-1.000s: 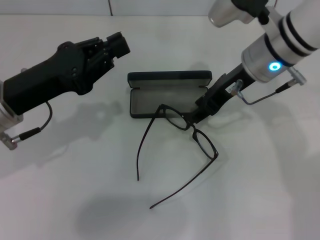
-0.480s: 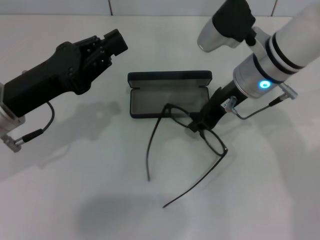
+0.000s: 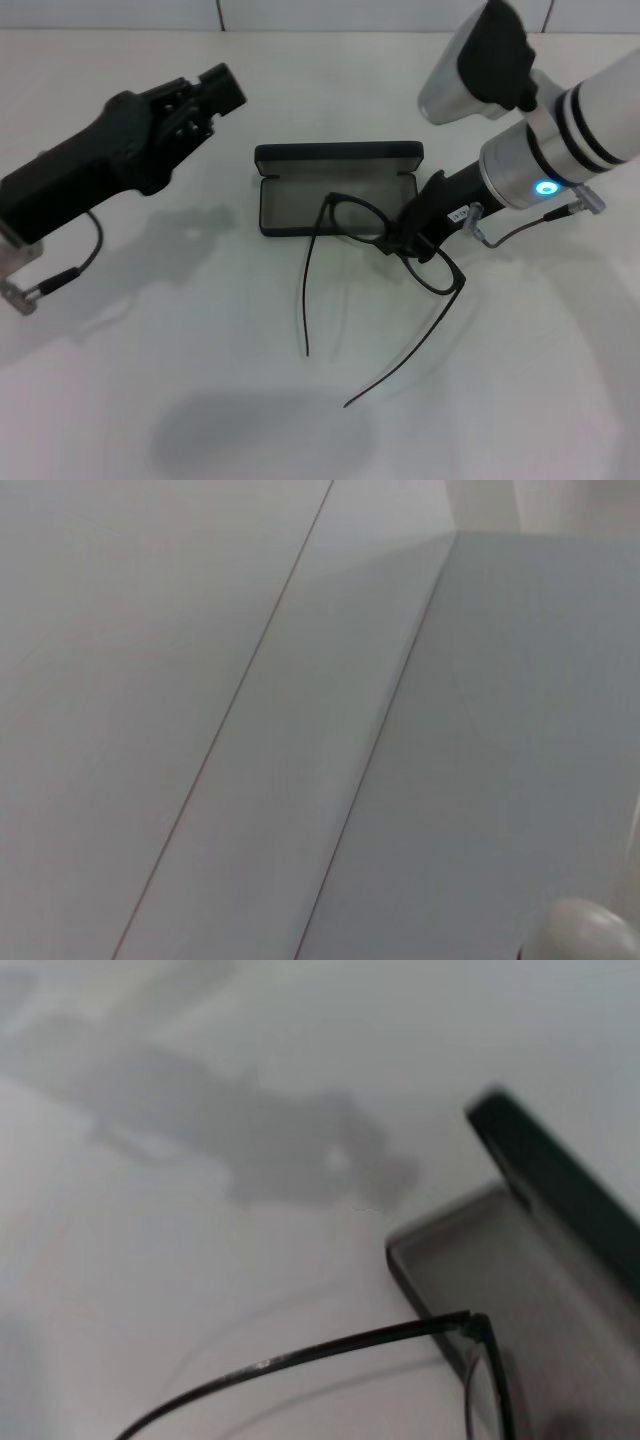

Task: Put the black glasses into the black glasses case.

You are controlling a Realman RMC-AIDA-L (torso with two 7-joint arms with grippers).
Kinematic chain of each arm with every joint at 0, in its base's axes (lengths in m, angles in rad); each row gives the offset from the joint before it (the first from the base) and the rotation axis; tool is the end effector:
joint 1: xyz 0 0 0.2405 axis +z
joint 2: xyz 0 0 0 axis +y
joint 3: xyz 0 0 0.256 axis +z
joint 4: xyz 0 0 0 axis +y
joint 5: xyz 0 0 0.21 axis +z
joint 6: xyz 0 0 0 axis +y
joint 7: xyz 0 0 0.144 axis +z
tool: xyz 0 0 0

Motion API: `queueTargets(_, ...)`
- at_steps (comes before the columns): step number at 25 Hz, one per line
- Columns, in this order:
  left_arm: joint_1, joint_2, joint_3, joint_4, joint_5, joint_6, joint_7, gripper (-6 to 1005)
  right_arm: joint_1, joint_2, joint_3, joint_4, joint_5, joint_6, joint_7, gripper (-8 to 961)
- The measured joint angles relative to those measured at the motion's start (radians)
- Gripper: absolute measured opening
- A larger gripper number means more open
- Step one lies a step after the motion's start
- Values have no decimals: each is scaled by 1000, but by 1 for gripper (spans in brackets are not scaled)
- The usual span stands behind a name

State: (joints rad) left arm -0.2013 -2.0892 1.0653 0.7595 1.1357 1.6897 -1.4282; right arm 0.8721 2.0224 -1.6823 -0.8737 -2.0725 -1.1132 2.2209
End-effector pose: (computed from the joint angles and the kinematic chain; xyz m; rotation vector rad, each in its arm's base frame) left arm -0.2446 0.2716 0.0406 -2.3142 -0.6490 -1.4996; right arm 0.1209 0.3868 -0.0870 -2.9330 0.4603 -0.1955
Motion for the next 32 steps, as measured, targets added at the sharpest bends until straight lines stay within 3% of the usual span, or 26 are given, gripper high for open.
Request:
queueTargets(7,-16,3,-63,-78,3,73,8,104,-230,-1,106,-222,136,-62,-165,105)
queueTargets(14,-68,8,-57,-115,90,156,85,97,-348,0,255,-211,416,-233,-498,105)
queueTargets(20,-148,14,-56,-168,169,251,123,79,-385,-1,295,-194,502,-287,-599,106)
queueTargets(32,-282,4,-47,-324,273,260,188,50,-377,-1,303,-145,652,-371,-703,106)
